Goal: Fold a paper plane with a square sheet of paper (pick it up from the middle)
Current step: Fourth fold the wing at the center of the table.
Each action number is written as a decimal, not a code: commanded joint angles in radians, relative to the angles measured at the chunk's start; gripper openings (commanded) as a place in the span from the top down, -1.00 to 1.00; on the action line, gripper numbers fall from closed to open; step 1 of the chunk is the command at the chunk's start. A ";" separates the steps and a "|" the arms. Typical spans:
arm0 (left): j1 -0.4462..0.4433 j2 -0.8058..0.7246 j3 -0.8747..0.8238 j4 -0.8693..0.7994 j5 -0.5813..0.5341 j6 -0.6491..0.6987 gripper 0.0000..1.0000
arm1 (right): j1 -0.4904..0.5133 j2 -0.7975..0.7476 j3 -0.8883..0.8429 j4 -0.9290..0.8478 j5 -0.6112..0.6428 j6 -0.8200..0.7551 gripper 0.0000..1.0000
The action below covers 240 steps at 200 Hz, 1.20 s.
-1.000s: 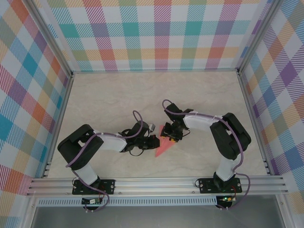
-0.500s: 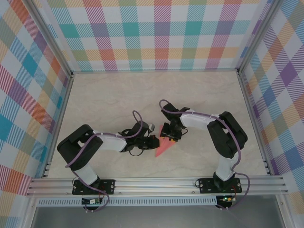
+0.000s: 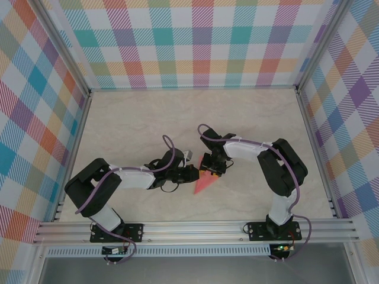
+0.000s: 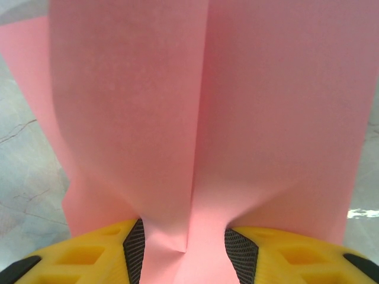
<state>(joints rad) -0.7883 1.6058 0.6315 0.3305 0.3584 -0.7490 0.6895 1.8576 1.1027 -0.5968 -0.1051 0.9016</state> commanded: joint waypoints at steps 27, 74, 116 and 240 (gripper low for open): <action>0.011 -0.037 -0.032 0.074 0.040 -0.012 0.81 | 0.017 0.179 -0.095 -0.021 0.083 0.013 0.03; 0.009 -0.016 -0.029 0.083 0.066 -0.012 0.80 | 0.017 0.179 -0.093 -0.023 0.079 0.017 0.03; 0.010 0.017 -0.012 0.090 0.088 -0.012 0.76 | 0.017 0.175 -0.094 -0.026 0.078 0.020 0.01; 0.009 0.060 0.002 -0.016 0.011 0.012 0.86 | 0.017 0.160 -0.102 -0.045 0.091 0.049 -0.02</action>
<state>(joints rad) -0.7883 1.6478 0.6128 0.3534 0.3943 -0.7551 0.6903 1.8618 1.1084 -0.5991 -0.1051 0.9348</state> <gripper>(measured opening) 0.076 0.512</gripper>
